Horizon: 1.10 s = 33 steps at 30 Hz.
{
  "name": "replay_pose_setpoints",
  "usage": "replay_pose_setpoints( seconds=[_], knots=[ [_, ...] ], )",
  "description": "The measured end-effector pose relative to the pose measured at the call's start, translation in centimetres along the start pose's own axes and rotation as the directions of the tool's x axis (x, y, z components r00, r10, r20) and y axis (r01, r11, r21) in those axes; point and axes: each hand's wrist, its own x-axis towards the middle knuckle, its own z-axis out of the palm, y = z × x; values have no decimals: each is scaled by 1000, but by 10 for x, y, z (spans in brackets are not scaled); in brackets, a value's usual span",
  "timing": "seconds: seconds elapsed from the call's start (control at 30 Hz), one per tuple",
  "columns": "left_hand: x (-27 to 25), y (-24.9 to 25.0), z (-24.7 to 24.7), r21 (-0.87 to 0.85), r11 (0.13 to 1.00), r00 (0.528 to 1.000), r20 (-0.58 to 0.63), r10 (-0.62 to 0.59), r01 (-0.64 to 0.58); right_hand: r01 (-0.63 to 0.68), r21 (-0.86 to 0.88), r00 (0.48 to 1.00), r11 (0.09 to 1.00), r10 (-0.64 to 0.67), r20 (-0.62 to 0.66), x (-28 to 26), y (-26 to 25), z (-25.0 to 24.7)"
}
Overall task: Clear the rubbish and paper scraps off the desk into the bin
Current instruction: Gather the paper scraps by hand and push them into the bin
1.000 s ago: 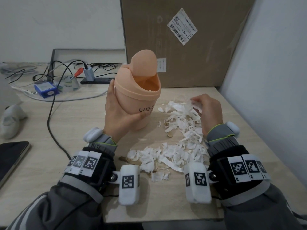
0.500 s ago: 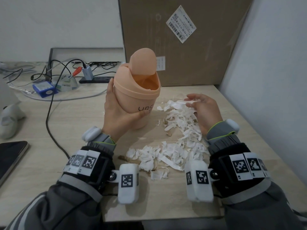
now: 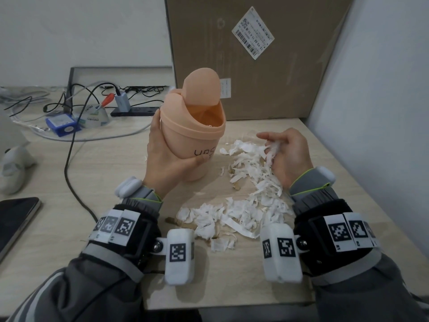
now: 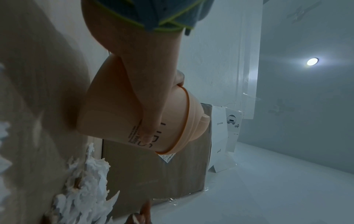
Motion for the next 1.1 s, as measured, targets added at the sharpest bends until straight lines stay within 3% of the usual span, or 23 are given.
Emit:
replay_pose_setpoints(
  seconds=[0.17,0.3,0.47,0.73,0.87,1.0,1.1],
  knots=[
    [-1,1,1,17,1000,1000,21,16,-17,18,81,985,997,-32,170,-6,-7,1],
    [-2,5,1,43,998,999,38,35,-37,137,196,967,971,-174,185,-8,-10,4],
    [-4,8,1,51,997,993,98,58,-63,337,93,922,937,-349,168,-11,-10,4],
    [-7,14,5,7,993,972,204,112,-116,432,-12,885,902,-421,198,-27,-10,19],
    [-10,17,6,-18,992,959,255,128,-127,582,-222,812,782,-543,215,-33,-5,28],
    [-10,18,6,6,991,954,270,131,-137,629,-348,778,696,-557,292,-37,0,33],
    [-10,18,7,13,989,952,272,137,-146,687,-481,723,545,-582,373,-35,4,30]
  ],
)
